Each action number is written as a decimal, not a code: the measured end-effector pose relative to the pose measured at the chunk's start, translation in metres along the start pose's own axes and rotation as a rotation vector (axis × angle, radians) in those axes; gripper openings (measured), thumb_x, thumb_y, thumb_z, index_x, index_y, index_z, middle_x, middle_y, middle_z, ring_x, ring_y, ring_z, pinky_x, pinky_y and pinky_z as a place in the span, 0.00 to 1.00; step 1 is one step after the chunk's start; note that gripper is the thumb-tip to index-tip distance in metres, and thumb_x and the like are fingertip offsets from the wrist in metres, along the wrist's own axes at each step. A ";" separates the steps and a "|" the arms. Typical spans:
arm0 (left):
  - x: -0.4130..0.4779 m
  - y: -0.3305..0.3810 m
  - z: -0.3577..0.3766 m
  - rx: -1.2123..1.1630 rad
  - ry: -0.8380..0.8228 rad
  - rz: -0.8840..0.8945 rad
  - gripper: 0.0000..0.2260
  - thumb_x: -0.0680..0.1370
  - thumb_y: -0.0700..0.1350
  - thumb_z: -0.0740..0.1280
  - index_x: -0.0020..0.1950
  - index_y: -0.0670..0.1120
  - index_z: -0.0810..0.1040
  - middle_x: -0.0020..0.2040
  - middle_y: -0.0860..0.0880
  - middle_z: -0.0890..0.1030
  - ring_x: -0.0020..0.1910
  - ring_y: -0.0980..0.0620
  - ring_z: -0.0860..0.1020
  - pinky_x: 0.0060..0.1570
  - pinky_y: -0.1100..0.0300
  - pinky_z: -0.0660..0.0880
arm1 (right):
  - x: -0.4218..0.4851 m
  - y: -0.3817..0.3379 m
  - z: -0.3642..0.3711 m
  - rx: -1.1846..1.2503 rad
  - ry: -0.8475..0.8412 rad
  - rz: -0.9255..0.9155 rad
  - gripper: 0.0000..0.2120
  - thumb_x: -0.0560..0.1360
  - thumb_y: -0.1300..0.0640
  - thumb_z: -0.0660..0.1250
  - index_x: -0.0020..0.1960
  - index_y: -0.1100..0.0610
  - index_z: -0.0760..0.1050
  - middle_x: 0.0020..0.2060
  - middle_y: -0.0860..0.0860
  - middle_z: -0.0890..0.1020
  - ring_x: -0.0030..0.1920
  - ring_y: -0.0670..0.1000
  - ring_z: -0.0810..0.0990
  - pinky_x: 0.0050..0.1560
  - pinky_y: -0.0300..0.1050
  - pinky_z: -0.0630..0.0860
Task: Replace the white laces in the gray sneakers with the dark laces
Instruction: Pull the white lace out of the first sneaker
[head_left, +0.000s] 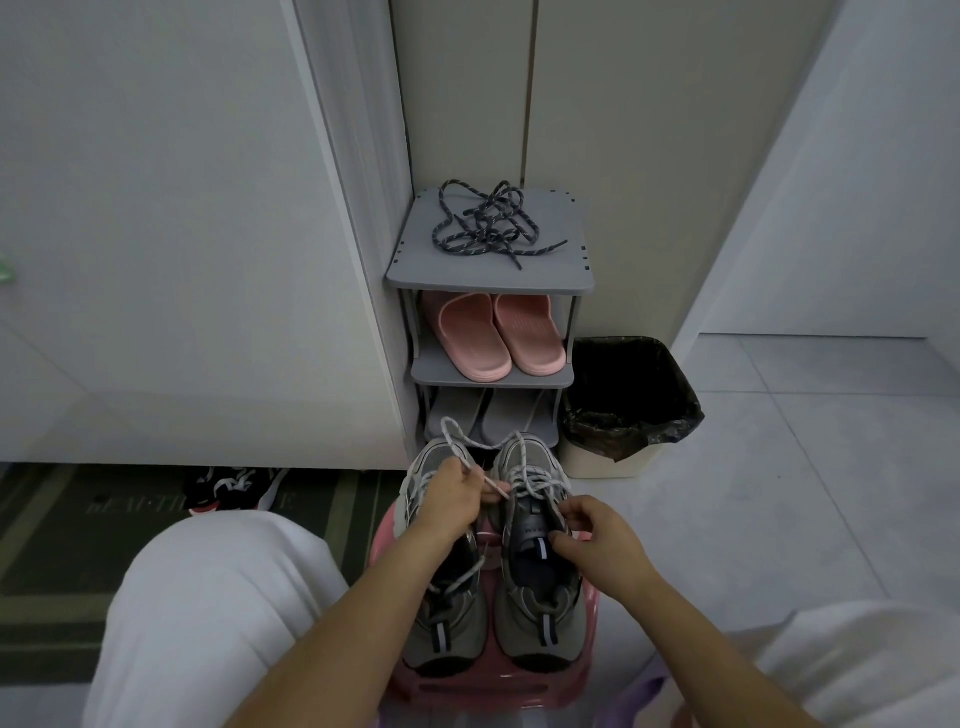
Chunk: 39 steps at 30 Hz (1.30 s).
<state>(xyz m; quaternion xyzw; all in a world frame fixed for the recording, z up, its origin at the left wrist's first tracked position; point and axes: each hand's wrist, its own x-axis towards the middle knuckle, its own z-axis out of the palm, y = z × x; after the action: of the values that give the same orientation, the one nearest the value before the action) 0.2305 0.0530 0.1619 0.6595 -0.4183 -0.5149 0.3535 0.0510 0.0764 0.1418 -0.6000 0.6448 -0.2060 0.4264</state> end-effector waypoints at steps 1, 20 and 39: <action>0.000 0.001 -0.001 -0.048 -0.004 -0.012 0.08 0.83 0.40 0.52 0.45 0.42 0.66 0.45 0.45 0.82 0.43 0.48 0.81 0.45 0.65 0.74 | 0.000 0.000 0.000 0.000 -0.001 -0.001 0.14 0.70 0.59 0.70 0.55 0.54 0.74 0.51 0.52 0.78 0.50 0.47 0.76 0.42 0.30 0.69; 0.001 0.012 -0.008 -0.203 0.202 -0.098 0.10 0.82 0.38 0.53 0.42 0.43 0.66 0.29 0.50 0.73 0.24 0.57 0.77 0.32 0.62 0.70 | -0.002 -0.005 -0.002 -0.050 -0.013 0.007 0.16 0.71 0.58 0.70 0.57 0.55 0.75 0.51 0.52 0.78 0.50 0.48 0.76 0.48 0.37 0.70; -0.032 0.045 -0.002 1.069 -0.080 0.377 0.09 0.79 0.45 0.61 0.59 0.49 0.73 0.59 0.48 0.74 0.61 0.46 0.71 0.57 0.51 0.71 | 0.019 -0.029 -0.009 -0.392 -0.005 -0.050 0.09 0.79 0.53 0.56 0.40 0.51 0.66 0.39 0.50 0.75 0.43 0.52 0.74 0.51 0.48 0.71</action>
<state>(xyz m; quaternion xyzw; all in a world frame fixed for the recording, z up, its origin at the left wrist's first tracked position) 0.2198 0.0645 0.2148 0.6407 -0.7444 -0.1839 0.0402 0.0629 0.0503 0.1630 -0.6878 0.6566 -0.0855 0.2975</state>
